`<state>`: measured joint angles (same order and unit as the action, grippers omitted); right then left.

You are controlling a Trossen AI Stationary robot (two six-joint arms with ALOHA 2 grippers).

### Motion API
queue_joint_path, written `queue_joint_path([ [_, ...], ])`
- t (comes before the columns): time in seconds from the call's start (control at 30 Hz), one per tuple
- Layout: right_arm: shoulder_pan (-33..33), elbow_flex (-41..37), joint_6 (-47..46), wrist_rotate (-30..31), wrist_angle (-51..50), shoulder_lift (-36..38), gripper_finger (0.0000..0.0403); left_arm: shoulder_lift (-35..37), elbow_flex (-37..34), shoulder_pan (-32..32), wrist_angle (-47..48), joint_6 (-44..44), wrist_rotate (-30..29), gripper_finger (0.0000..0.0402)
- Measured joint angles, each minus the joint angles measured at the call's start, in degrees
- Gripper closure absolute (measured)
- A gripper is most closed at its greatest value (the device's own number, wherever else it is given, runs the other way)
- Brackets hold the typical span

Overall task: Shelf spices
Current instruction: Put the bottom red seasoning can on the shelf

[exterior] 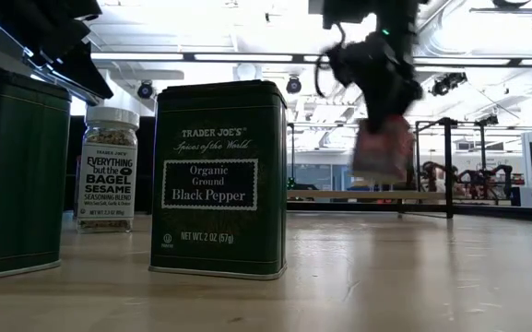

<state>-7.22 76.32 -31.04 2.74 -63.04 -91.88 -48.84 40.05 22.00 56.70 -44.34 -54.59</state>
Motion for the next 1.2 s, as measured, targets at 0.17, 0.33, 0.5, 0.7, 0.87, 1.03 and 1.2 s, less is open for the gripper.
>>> queue_joint_path([
  [0.17, -8.84, 12.08, 19.22, 4.75, -1.0, -0.08, 0.0199, -0.02, 0.0, 0.0, -0.02, -0.01, -0.02, 0.0282],
  [0.33, -20.04, 21.57, 39.64, 4.76, -1.93, -3.54, 0.0199, -0.02, 0.0, 0.0, -0.02, 0.0, -0.26, 0.0282],
  [0.5, -28.06, 30.66, 54.62, 2.33, -6.45, -12.05, 0.0199, -0.02, 0.0, 0.0, 0.01, 0.0, -1.46, 0.0282],
  [0.7, -32.6, 37.38, 64.36, 2.08, -12.21, -22.02, 0.0199, -0.02, 0.0, 0.0, 0.0, 0.46, -1.84, 0.0282],
  [0.87, -34.16, 36.79, 69.37, 3.06, -13.36, -26.03, 0.0199, -0.02, 0.0, 0.0, -0.01, 0.02, -1.91, 0.0282],
  [1.03, -35.64, 36.28, 70.88, 3.07, -12.88, -26.75, 0.0199, -0.02, 0.0, 0.0, -0.02, -0.02, -1.85, 0.0282],
  [1.2, -36.88, 36.28, 72.42, 3.13, -12.87, -26.75, 0.0196, 0.0, 0.0, 0.0, -0.04, -0.11, -1.83, 0.0282],
])
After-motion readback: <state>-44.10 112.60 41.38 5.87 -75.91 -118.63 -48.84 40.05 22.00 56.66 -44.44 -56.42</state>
